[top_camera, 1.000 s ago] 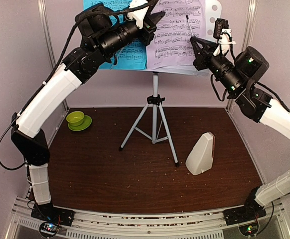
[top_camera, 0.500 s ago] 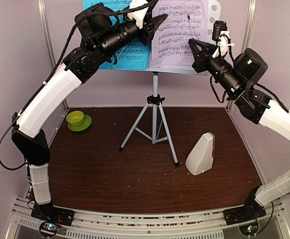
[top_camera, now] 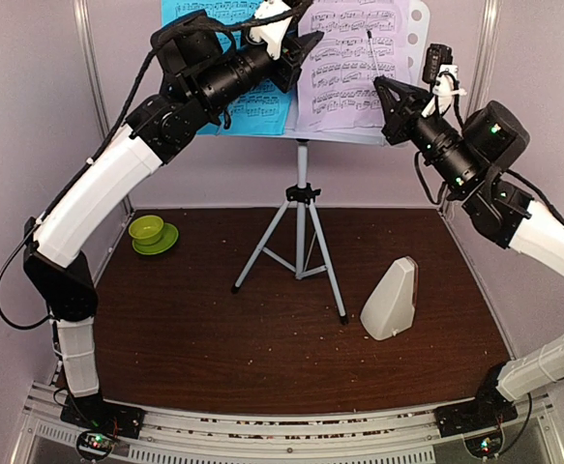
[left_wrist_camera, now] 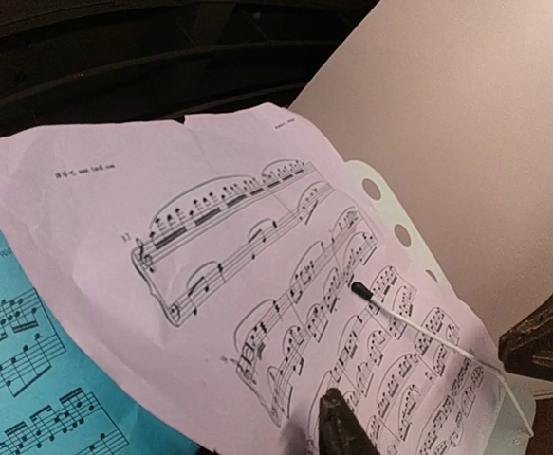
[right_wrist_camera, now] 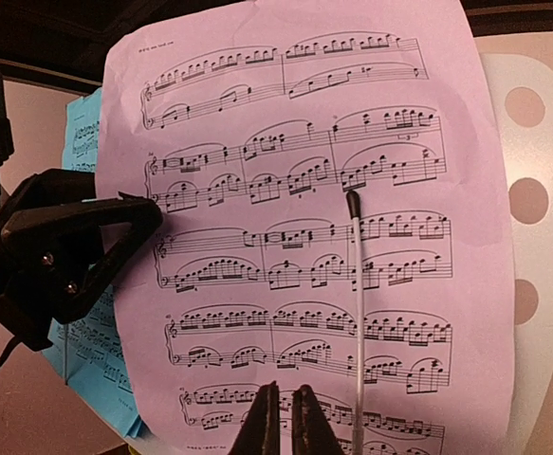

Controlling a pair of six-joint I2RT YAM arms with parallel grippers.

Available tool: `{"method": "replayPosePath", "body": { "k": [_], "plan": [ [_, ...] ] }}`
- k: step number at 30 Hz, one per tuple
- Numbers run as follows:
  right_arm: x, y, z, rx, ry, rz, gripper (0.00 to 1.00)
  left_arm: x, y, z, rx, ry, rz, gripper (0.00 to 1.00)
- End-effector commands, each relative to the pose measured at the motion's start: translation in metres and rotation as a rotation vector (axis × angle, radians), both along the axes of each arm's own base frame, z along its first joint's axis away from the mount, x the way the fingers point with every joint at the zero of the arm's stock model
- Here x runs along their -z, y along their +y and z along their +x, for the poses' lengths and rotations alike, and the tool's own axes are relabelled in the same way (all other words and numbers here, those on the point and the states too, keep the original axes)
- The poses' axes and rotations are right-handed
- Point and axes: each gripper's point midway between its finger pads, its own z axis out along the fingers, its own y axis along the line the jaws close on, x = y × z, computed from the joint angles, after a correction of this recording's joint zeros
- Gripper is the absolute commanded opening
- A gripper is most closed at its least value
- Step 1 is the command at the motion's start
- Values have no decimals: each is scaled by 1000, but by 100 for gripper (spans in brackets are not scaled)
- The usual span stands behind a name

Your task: Set up the instrument practice props

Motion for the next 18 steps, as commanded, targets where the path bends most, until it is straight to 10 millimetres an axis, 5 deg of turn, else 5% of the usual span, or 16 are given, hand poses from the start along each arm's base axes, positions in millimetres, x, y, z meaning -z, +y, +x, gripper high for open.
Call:
{"method": "replayPosePath", "body": {
  "k": [1,7,18],
  "plan": [
    [-24,-10,-12,3,-16,4,15,-21,17,-7,-2,-21,-62,25],
    [-19,-29,-9,101,72,-16,42,-22,18,-10,9,-20,-67,27],
    [-12,-19,17,152,205,-71,45,-21,17,-11,15,-21,-66,27]
  ]
}}
